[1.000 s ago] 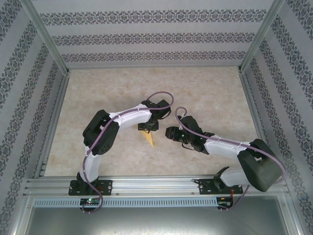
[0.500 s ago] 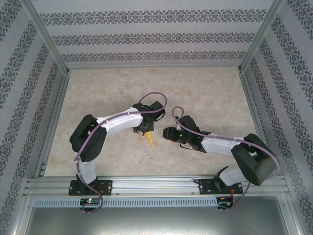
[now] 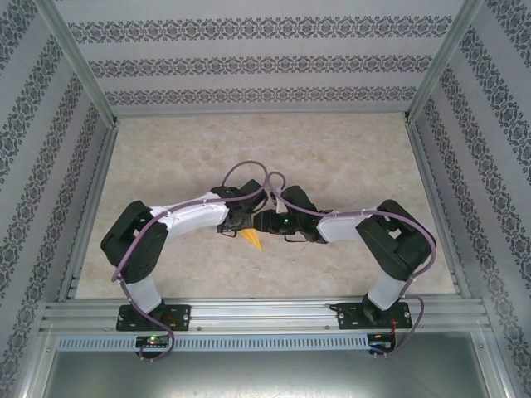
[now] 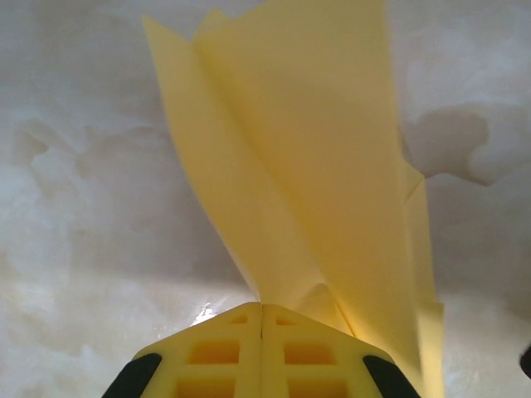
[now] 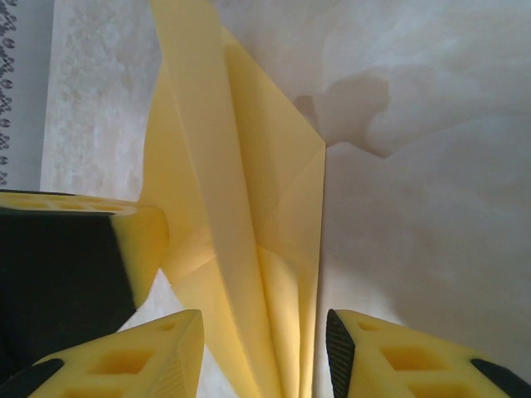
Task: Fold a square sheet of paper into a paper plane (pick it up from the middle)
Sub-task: Move a paper plane to the center of the table.
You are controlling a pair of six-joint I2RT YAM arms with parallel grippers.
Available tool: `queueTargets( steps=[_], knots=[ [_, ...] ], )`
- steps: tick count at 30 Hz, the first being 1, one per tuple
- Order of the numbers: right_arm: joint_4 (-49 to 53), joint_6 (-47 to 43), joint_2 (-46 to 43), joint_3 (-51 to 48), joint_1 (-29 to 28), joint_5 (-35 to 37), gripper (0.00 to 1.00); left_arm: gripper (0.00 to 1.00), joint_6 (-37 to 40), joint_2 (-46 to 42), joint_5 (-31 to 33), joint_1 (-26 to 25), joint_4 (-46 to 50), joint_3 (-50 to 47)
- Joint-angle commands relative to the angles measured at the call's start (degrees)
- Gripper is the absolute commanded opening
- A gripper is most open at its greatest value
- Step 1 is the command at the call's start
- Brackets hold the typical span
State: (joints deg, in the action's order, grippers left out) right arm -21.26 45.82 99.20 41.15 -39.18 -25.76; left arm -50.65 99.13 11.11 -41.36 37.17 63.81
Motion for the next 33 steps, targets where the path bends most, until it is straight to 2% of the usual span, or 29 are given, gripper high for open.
queueTargets(
  steps=[1, 19, 21, 24, 26, 28, 33],
  knots=[
    [-1.5, -1.1, 2.0, 2.1, -0.6, -2.4, 0.45, 0.0, -0.4, -3.5, -2.8, 1.6, -6.0, -3.2],
    [-3.6, 0.4, 7.3, 5.0, -1.5, -6.4, 0.44, 0.0, -0.6, -5.1, -3.2, 2.0, -7.8, -5.2],
    [-3.9, 0.1, 6.3, 4.1, -1.4, -5.4, 0.43, 0.0, -0.5, -5.3, -3.0, 2.0, -7.5, -5.2],
    [-4.5, -0.2, 2.5, 2.3, -1.1, -2.0, 0.47, 0.0, -0.7, -5.6, -2.4, 2.0, -6.4, -5.1],
    [2.3, -3.0, 1.4, 4.7, -0.8, 0.0, 0.47, 0.0, -0.8, -5.8, -2.0, 2.0, -5.7, -5.2],
    [4.3, -4.3, 0.8, 4.7, -0.7, 2.5, 0.48, 0.0, -1.0, -6.0, -1.8, 2.0, -5.4, -5.3],
    [3.6, -3.5, 3.9, 6.0, -1.3, 0.2, 0.49, 0.0, -0.9, -6.1, -2.1, 2.0, -5.4, -5.3]
  ],
)
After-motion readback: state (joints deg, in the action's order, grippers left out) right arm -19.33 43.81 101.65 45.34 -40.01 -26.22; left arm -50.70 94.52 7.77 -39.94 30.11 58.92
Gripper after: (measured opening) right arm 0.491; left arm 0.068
